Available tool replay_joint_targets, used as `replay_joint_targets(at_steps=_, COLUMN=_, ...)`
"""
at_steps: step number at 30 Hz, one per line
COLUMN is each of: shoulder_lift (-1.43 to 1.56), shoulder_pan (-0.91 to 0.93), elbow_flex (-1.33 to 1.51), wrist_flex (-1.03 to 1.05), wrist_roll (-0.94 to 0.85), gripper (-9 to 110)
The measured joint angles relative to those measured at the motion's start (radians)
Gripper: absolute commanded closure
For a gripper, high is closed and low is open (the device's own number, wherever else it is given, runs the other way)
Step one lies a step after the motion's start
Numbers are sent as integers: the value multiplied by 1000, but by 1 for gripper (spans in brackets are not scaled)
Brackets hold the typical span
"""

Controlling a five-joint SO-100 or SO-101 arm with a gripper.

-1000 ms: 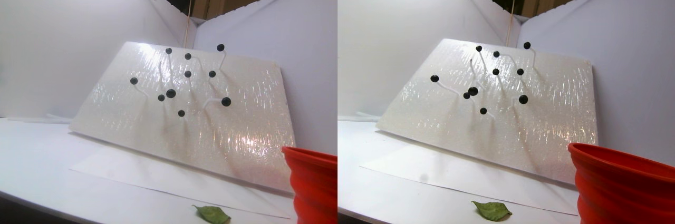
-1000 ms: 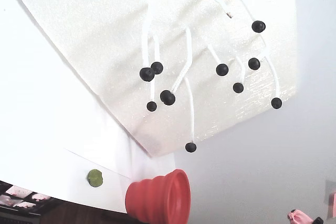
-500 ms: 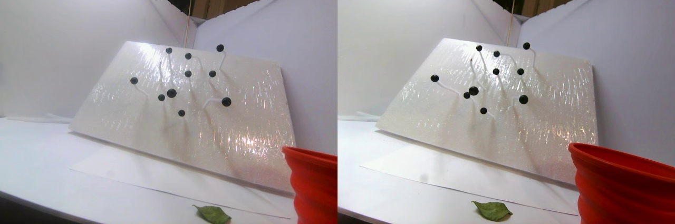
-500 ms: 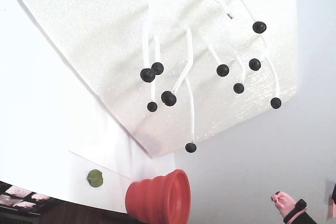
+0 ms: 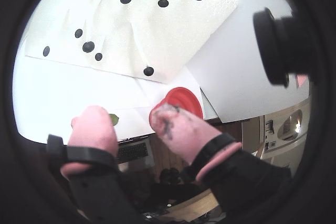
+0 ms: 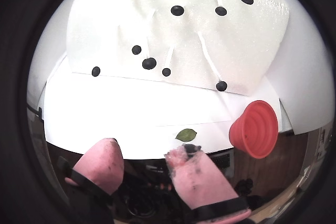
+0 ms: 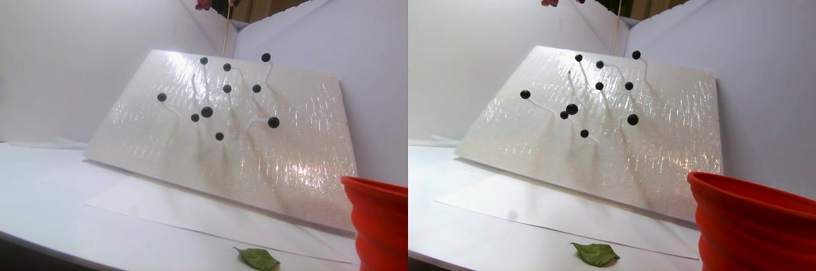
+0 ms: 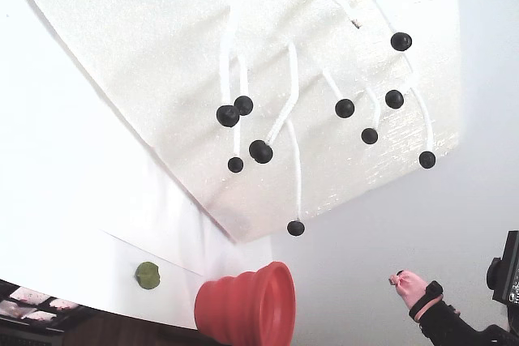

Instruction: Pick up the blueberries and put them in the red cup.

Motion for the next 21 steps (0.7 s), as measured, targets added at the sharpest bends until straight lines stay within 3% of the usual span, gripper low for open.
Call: replay_joint_targets(at_steps=21, shoulder_lift=-250, shoulder_pan=0, elbow_flex=0, wrist_flex=-219, wrist_roll=0, gripper=84)
